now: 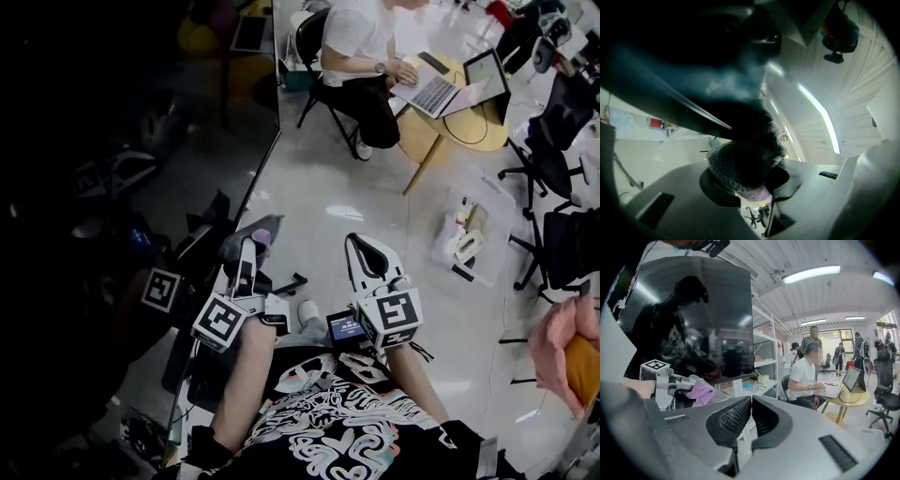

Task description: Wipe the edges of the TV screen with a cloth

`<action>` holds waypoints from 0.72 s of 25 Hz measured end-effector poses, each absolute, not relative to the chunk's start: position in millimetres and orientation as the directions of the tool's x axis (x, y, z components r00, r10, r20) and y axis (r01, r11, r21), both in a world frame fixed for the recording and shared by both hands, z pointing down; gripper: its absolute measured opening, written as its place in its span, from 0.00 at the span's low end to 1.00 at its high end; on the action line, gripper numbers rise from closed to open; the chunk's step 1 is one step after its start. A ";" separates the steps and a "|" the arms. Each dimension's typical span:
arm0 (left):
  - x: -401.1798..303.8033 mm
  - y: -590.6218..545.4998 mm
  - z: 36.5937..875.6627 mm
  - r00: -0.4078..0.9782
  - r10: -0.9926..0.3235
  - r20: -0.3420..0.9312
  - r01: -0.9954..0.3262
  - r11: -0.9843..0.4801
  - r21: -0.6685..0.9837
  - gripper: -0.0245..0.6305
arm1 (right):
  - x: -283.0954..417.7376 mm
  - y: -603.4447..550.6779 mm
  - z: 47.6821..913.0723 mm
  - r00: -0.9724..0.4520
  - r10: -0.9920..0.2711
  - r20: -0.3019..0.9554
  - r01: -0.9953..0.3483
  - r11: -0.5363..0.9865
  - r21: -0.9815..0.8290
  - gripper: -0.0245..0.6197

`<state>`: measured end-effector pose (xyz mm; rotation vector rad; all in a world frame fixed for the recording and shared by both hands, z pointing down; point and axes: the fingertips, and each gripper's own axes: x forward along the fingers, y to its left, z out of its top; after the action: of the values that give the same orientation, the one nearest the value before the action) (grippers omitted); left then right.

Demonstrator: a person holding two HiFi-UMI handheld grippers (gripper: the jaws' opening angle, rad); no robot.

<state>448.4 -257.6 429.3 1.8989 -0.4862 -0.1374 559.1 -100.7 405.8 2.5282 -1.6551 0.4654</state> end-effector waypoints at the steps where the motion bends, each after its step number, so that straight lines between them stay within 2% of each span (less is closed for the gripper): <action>1: 449.7 -255.0 428.8 0.910 -0.398 0.118 -0.232 -0.252 0.940 0.22 | 557.7 -101.0 404.4 0.367 -0.882 0.294 -0.907 -0.409 -0.097 0.08; 5: 453.2 -256.6 427.7 0.915 -0.392 0.097 -0.212 -0.261 0.942 0.22 | 559.0 -105.8 398.1 0.351 -0.898 0.265 -0.916 -0.389 -0.103 0.08; 9: 451.5 -262.2 437.6 0.904 -0.397 0.157 -0.305 -0.343 0.889 0.22 | 566.4 -113.4 394.7 0.312 -0.915 0.256 -0.931 -0.348 -0.108 0.08; 12: 469.4 -258.9 428.7 0.900 -0.417 0.131 -0.269 -0.294 0.917 0.22 | 581.5 -119.3 394.6 0.274 -0.925 0.263 -0.943 -0.312 -0.114 0.08; 15: 492.5 -267.7 427.2 0.893 -0.424 0.152 -0.310 -0.334 0.890 0.22 | 613.4 -128.4 396.7 0.246 -0.929 0.277 -0.950 -0.288 -0.123 0.08; 18: 514.1 -273.7 422.6 0.892 -0.432 0.130 -0.278 -0.300 0.912 0.22 | 637.6 -142.8 395.4 0.216 -0.935 0.281 -0.959 -0.257 -0.121 0.08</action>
<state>514.1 -273.7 422.6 1.9023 -0.5237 -0.1664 637.6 -142.8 395.4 2.3865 -1.8636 0.4591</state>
